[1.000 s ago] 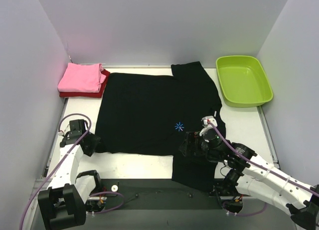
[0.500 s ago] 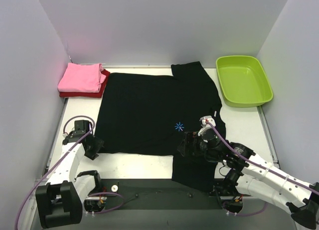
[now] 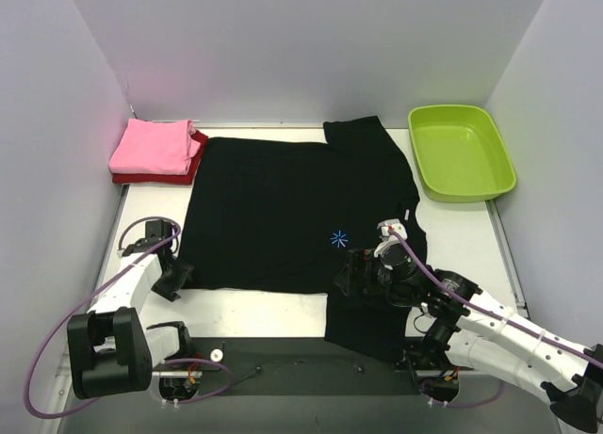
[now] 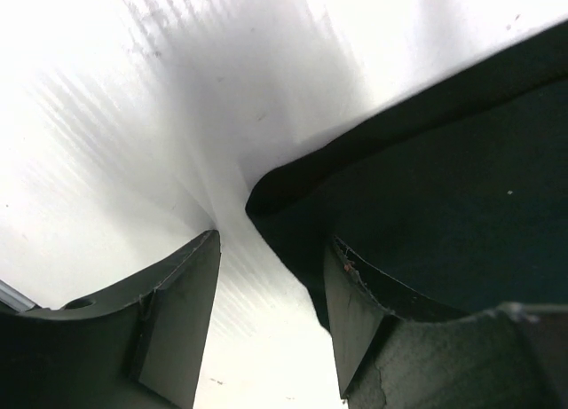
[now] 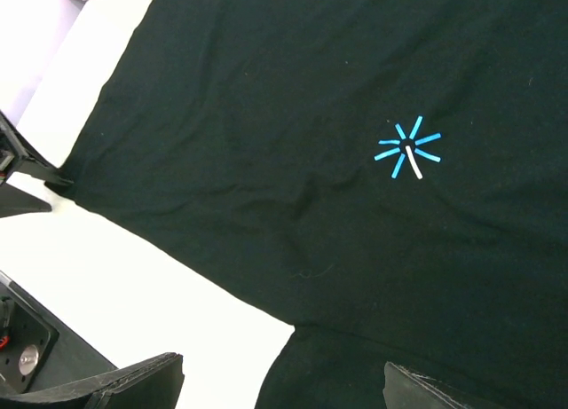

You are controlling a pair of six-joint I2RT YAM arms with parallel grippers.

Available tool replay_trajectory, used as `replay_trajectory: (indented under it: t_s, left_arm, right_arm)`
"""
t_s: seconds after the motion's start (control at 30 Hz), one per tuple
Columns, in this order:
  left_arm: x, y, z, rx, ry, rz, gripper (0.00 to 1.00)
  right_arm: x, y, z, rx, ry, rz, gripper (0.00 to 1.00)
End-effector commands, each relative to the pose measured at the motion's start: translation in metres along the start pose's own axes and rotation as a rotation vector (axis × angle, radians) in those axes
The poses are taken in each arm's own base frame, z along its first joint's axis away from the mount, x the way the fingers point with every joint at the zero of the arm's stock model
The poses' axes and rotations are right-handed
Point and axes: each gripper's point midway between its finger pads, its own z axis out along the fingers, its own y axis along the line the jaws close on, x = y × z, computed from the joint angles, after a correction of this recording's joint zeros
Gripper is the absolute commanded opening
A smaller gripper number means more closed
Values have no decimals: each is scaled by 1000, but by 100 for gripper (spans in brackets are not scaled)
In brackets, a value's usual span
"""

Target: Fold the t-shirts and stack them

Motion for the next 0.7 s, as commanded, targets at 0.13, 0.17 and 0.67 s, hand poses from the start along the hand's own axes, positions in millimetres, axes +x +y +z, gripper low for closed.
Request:
replay_trajectory:
  t_s: [0.13,0.17,0.67]
  left_arm:
    - [-32,-19,8,4,-99,-27,60]
    - [-33,-20,9,2,-99,-27,60]
    - [-24,-36,22,74,-55,-28,34]
  right_arm:
    - [-3,-2,-3,8,-24,-12,96]
    - [-3,-2,-3,7,-25,-11,96]
    - [-2,-3,0,21,-13,-7,96]
